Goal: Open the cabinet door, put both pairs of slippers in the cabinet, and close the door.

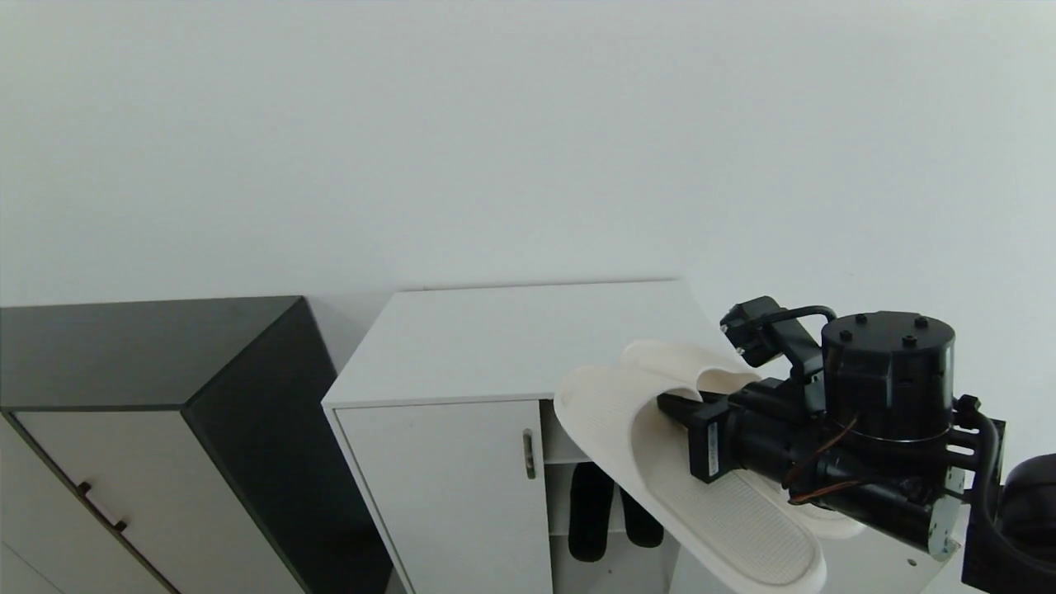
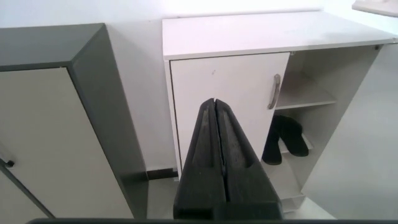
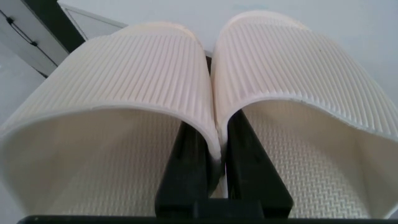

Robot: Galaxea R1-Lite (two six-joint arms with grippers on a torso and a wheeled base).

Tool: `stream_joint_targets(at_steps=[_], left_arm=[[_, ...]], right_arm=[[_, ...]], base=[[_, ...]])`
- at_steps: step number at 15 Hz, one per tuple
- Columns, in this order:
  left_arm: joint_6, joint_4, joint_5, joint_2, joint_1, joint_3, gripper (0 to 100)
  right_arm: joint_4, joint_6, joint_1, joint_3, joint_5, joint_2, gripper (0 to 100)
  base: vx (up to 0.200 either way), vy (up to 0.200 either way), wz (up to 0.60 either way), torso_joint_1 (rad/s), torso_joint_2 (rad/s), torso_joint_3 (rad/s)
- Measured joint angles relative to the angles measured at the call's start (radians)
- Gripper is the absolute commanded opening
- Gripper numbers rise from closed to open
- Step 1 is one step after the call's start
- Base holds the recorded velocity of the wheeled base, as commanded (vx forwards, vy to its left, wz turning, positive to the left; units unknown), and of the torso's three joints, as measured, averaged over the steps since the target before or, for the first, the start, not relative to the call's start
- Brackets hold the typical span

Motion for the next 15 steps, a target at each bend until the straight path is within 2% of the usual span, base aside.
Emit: stream_joint_targets(at_steps=[8, 15], left_arm=[[-0.001, 0.0, 0.0, 0.0, 0.0, 0.0, 0], [-0.001, 0.001, 0.0, 0.0, 0.0, 0.0, 0]], right_arm=[[-0.033, -0.01, 0.011, 0.017, 0.004, 0.001, 0], [-0.05, -0.014, 0.018, 0.033, 0.009, 0.0, 0]], base=[[0.0, 0.0, 0.0, -0.007, 0.01, 0.008], [0.0, 0.0, 0.0, -0.193, 0.44, 0.244]])
